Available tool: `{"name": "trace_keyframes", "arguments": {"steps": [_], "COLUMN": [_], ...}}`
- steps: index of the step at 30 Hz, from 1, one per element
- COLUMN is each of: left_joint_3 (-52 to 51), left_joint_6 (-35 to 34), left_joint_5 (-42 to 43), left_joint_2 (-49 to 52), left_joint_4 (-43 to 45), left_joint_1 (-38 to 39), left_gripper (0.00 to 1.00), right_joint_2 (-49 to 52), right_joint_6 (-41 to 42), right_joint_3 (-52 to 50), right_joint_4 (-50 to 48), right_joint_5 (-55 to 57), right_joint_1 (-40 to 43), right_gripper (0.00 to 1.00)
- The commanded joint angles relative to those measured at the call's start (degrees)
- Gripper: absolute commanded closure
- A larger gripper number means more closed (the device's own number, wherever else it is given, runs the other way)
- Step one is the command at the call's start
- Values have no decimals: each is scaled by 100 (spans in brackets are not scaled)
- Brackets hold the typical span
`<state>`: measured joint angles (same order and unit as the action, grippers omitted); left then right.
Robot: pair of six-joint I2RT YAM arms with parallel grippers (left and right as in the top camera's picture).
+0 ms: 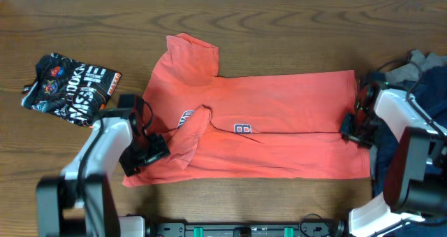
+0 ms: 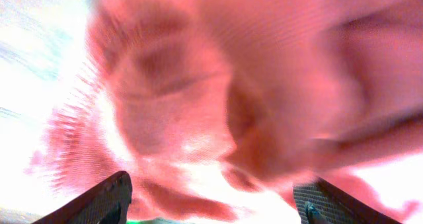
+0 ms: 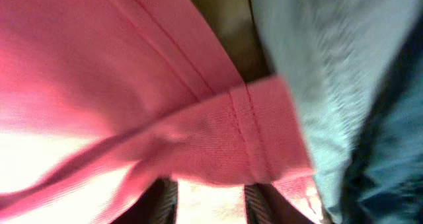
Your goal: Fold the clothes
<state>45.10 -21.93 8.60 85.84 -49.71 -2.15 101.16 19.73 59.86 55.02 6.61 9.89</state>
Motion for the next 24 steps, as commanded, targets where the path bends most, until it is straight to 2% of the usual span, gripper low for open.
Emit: {"name": "trace_keyframes", "arguments": {"steps": [1,2,5,10,20,24], "left_joint_3": [385,487,748,1443,3943,4269], "left_joint_6": [302,420,612,942,1834,1871], "left_joint_5": [-153,-151,-149,-7,400,546], "left_joint_2": [-684,-848,-1001,-409,2481,3230], "left_joint_4": [251,476,1010,1775,2090,2691], "left_joint_1": [-7,-7,-7,-7,2,50], "left_gripper": [7,2,2,2,2,2], "right_joint_2": [-651,-796,-1172,-1582,-1620,-1620], "right_joint_6": [-223,-223,-256,-417,-415,-413], "right_joint_3": [452,518,597,595,592,595], "right_joint_4": [9,9,-2,13,321,352], "right_joint_5": [-280,-365,-638,-1143,-1307,-1309], "right_joint_1": [81,81,81,81,31,20], "right_gripper": [38,23,7,7,7,7]}}
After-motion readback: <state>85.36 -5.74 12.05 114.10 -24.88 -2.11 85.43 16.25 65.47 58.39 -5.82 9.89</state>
